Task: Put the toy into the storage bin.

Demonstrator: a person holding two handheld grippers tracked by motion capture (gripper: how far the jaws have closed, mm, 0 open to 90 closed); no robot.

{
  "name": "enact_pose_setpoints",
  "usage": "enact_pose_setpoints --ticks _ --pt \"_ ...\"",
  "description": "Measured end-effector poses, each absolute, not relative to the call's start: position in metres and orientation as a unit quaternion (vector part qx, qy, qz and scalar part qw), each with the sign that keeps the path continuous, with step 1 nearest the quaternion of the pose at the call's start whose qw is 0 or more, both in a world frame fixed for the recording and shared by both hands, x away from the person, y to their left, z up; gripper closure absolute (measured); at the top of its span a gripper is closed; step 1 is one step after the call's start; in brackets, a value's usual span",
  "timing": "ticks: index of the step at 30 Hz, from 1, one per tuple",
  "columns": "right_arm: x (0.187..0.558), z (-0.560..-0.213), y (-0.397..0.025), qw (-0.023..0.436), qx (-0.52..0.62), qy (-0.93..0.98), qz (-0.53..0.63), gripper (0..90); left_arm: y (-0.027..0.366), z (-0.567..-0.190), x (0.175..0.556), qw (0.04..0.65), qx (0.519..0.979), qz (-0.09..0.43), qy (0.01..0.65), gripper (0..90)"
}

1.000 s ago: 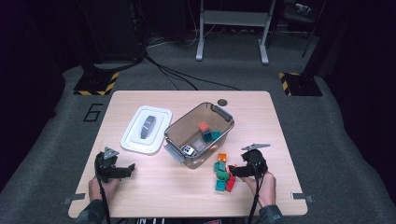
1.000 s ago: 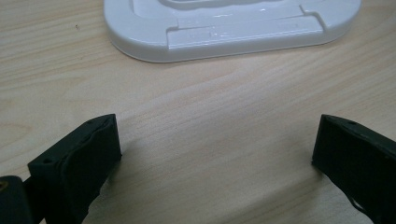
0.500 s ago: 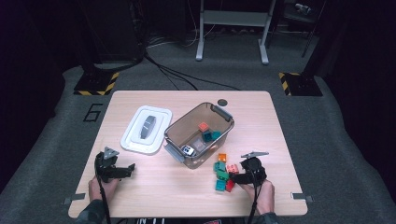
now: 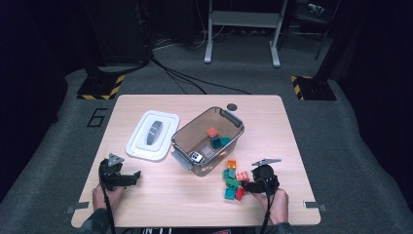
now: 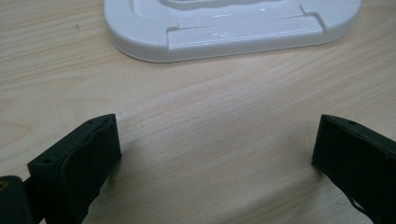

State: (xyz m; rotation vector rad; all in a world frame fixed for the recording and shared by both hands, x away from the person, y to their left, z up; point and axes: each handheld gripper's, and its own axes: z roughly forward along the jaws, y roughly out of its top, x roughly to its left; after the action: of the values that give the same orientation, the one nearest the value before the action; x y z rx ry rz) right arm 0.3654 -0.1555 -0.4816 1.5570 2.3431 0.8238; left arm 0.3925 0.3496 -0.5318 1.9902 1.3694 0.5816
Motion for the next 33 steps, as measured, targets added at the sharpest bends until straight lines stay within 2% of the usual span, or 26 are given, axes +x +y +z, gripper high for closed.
enact_pose_setpoints --ticks 9,19,33 --pt "0.367 -0.485 -0.154 0.101 0.526 0.802 0.265 67.0 0.35 -0.532 0.392 0.323 0.758 0.222 0.522 0.7" --pt "0.365 -0.483 -0.161 0.104 0.527 0.798 0.274 67.7 0.349 -0.532 0.392 0.323 0.758 0.222 0.522 0.7" --pt "0.376 -0.457 -0.18 0.136 0.54 0.774 0.303 67.7 0.35 -0.532 0.393 0.321 0.76 0.223 0.519 0.6"
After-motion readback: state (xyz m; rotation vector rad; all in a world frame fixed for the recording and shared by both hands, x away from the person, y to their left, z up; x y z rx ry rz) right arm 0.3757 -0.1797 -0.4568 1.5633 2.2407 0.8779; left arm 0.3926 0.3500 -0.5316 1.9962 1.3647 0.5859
